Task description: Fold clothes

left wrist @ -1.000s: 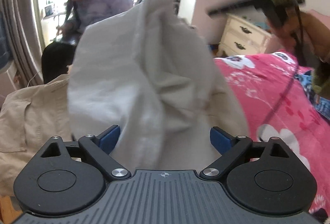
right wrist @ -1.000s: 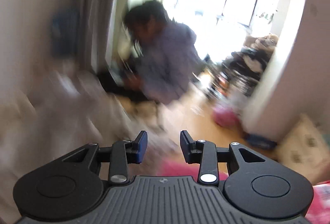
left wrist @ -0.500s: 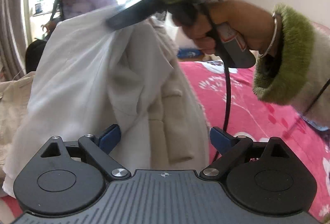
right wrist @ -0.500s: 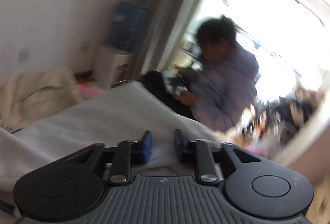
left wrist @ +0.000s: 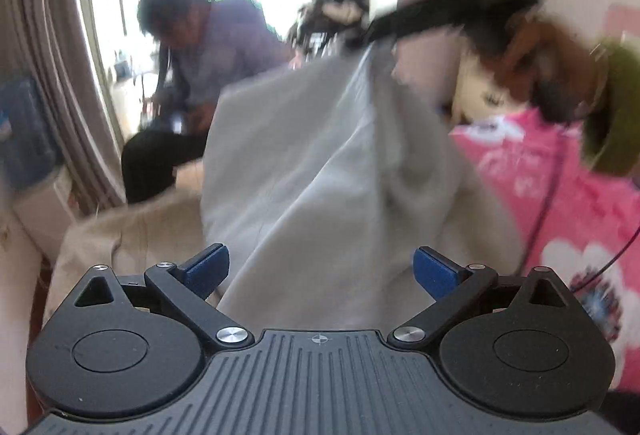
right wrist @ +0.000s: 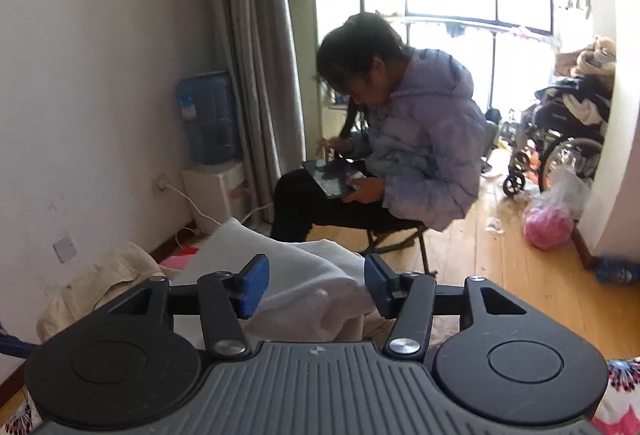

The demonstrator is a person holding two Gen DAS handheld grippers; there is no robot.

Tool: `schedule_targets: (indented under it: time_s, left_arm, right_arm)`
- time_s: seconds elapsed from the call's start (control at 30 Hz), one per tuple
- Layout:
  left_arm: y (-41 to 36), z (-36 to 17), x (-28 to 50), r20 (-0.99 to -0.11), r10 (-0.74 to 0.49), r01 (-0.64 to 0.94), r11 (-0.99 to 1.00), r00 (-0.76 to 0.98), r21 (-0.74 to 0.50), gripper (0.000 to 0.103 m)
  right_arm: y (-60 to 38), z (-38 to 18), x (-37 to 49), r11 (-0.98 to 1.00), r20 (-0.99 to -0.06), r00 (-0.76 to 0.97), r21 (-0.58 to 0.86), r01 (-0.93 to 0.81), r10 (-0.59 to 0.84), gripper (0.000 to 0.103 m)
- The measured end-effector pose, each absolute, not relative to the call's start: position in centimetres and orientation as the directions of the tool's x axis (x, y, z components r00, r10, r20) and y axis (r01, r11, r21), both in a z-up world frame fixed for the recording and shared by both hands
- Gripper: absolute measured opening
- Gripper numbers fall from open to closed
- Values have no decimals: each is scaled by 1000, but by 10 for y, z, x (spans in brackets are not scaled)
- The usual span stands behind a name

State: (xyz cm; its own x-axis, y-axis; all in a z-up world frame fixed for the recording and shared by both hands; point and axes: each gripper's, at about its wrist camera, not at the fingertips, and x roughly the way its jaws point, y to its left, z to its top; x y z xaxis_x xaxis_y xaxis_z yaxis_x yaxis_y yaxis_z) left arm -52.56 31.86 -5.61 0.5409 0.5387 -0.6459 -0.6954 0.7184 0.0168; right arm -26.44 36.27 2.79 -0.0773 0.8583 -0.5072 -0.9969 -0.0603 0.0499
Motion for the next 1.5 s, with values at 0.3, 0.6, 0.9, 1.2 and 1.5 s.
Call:
schedule_targets:
  time_s: [0.3,0.6,0.9,1.2,1.5]
  left_arm:
    - [314,-68,-529,-654,516,-708,705,553,-43,25]
    - [294,-40,-521,-620,488,-671,737,614,-85,0]
    - [282,-81,-489,-667,435,-648,755,605,-96,0]
    - [277,-79,-488,-638,438,-654,744,633,-139,0]
    - [249,-62,-497,-595,526,-641,767,607,24,19]
  right_arm:
    - [383,18,-280,-85,-562,-17,-96,-992,827,12]
    - [391,37,-269,-125,-509,-43,-129,-984,860,5]
    - [397,2,-267,-89,-541,33,-198,-976,840,5]
    - [346,67,-328,-172,-343,-68,-282,-944,937,13]
    - [401,-40,-350,-347,-644,-59,-331,-878,763,6]
